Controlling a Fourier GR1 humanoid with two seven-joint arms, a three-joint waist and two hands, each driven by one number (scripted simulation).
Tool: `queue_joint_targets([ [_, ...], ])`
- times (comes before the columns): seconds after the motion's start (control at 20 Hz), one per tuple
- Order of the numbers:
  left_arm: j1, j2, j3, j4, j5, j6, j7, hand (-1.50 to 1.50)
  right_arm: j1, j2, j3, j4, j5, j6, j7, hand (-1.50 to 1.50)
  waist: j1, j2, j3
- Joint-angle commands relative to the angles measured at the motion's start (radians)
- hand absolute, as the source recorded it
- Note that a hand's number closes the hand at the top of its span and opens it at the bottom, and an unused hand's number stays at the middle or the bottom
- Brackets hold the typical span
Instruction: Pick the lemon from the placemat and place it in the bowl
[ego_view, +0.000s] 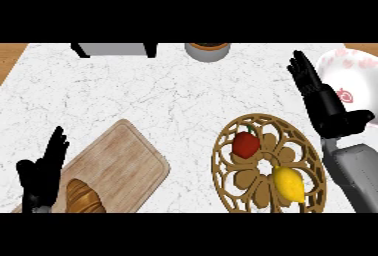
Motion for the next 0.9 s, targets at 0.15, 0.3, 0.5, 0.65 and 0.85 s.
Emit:
queue_joint_targets([
  [0.15,-0.100,-0.030,-0.125,-0.091,-0.031,-0.136,-0.071,0.00,0.171,-0.072,-0.009,-0.200,-0.010,0.013,0.041,1.50,-0.052,-0.013,0.013],
  [0.3,-0.123,-0.025,-0.157,-0.116,-0.013,-0.189,-0.054,0.00,0.131,-0.356,0.028,-0.109,0.313,-0.024,0.038,1.50,-0.105,-0.025,-0.012],
  [0.5,-0.230,-0.051,-0.209,-0.141,0.003,-0.282,0.004,0.00,0.352,-0.082,0.062,-0.256,0.144,-0.100,0.049,-1.50,-0.013,-0.002,0.014],
  [0.65,-0.217,-0.057,-0.212,-0.170,0.002,-0.308,0.013,0.00,0.413,-0.182,0.065,-0.294,0.273,-0.090,-0.002,-1.50,-0.001,-0.002,0.014],
  [0.85,-0.219,-0.062,-0.224,-0.176,-0.003,-0.309,0.020,0.00,0.324,-0.322,0.127,-0.339,0.430,-0.053,0.167,-1.50,0.008,-0.004,0.012],
])
